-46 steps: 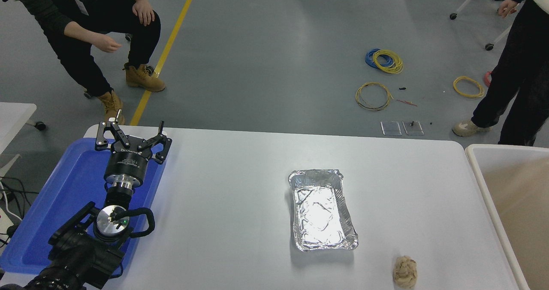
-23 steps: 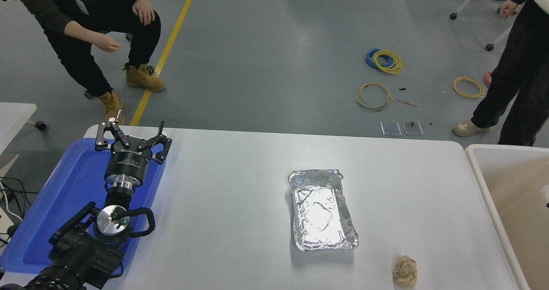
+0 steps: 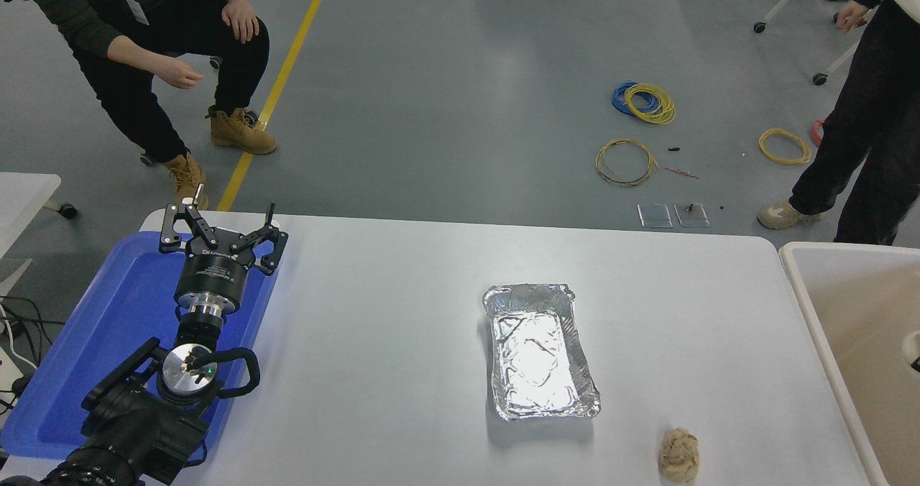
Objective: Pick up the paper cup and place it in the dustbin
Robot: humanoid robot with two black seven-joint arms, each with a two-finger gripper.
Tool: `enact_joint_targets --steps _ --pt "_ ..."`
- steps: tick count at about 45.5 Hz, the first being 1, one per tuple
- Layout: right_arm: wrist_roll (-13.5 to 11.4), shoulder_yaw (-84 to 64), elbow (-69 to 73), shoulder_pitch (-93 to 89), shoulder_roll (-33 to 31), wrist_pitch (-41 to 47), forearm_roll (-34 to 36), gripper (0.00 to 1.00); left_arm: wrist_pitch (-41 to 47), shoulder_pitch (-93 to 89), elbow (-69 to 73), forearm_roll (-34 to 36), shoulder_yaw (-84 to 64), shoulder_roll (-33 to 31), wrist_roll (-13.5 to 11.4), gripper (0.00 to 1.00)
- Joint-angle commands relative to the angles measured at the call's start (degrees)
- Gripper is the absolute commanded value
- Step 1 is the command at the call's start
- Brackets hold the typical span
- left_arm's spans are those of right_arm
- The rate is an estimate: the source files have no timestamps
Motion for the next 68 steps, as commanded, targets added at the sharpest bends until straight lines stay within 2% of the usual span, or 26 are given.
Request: enact_joint_targets --steps 1,17,27,34,57,68 --pt "-0.1 0.1 0.3 0.4 -0.4 0.2 0.1 1.00 0.0 0.0 0.0 0.0 0.0 0.0 0.0 1.00" --pt "0.0 -2.2 11.0 17.0 -9.1 0.6 -1.1 1.00 0.0 0.0 0.0 0.0 0.0 0.0 0.0 1.00" --pt "0.0 -13.2 15.7 30.1 -9.0 1.9 -1.1 1.00 0.0 0.0 0.0 0.0 0.0 0.0 0.0 1.00" --pt "-0.1 -18.4 26.4 42.2 -9.4 3.8 -1.0 1.00 0.0 0.0 0.0 0.0 0.0 0.0 0.0 1.00" --pt "-0.1 -22.3 41.5 68.1 -8.7 24.0 -1.1 1.00 0.0 0.0 0.0 0.0 0.0 0.1 0.0 1.00" --pt "-0.1 -36.2 61.9 85.3 -5.8 31.5 -1.6 1.00 0.0 0.0 0.0 0.0 0.0 0.0 0.0 1.00"
